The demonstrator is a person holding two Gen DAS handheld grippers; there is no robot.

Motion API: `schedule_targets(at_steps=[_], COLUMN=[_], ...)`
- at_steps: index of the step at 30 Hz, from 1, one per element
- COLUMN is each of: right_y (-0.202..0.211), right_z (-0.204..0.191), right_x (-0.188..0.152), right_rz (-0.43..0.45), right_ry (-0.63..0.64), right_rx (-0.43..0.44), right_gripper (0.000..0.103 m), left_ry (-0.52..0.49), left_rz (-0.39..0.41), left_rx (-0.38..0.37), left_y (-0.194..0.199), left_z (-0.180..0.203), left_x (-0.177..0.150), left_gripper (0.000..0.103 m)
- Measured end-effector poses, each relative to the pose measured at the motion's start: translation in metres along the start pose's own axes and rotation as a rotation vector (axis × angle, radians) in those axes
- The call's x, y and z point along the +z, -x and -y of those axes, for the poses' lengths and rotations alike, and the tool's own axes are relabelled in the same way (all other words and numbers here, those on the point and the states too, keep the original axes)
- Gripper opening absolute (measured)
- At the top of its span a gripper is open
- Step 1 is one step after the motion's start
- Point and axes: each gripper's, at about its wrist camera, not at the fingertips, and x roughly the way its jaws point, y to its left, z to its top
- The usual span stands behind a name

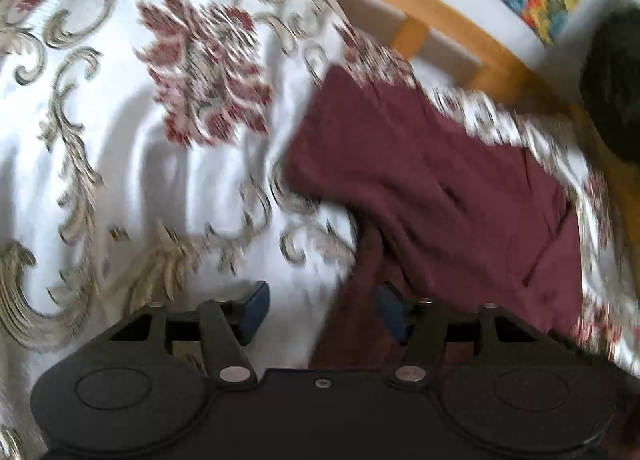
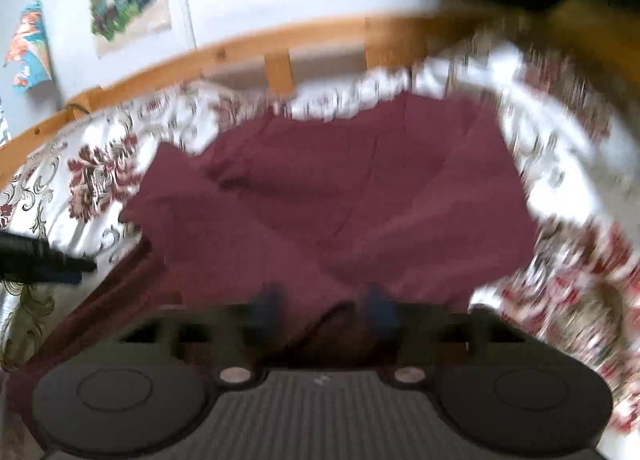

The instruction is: Fold small clothes

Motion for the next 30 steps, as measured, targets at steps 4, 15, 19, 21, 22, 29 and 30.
schedule_targets(at_steps=[4,15,19,21,22,29,30], right_y=[0.031,0.054,0.056,0.052,0.051,0.046,0.045], right_z=[0.001,0.027,0.026,0.032,0.034,0.038,0.038], right_x=[0.005,-0.020,-0.036,-0.042,-0.045,-0.051,-0.050], right_rz=[0.032,-0.070,-0.078,-0.097,-0.100,-0.092,-0.093], right_ry=[-0.032,-0.167,-0.098,-0.127,-0.141,-0.148,-0.149], right_rx=[0.091,0.130,0.089,0.101,0.112,0.141,0.143], right_gripper=[0.006,0.006,0.006,0.006,0.006,0.013,0.014], left_ry=[0.032,-0.009,-0.089,-0.122,-0.128,-0.083,-0.071], left_rz=[0.057,0.089,0.107,0.107,0.102,0.173,0.195], left_rx=[0.022,0.077,0.093,0.100,0.102,0.174,0.196], left_y=[0.004,-0.006,-0.020,-0.034,-0.041,-0.095,-0.099], left_z=[-0.005,-0.003,0.014,0.023,0.026,0.040,0.039], left_x=[0.018,0.052,0.065,0.070,0.072,0.091,0.093], left_gripper=[0.068,0.075,0.081,0.081,0.081,0.081,0.081])
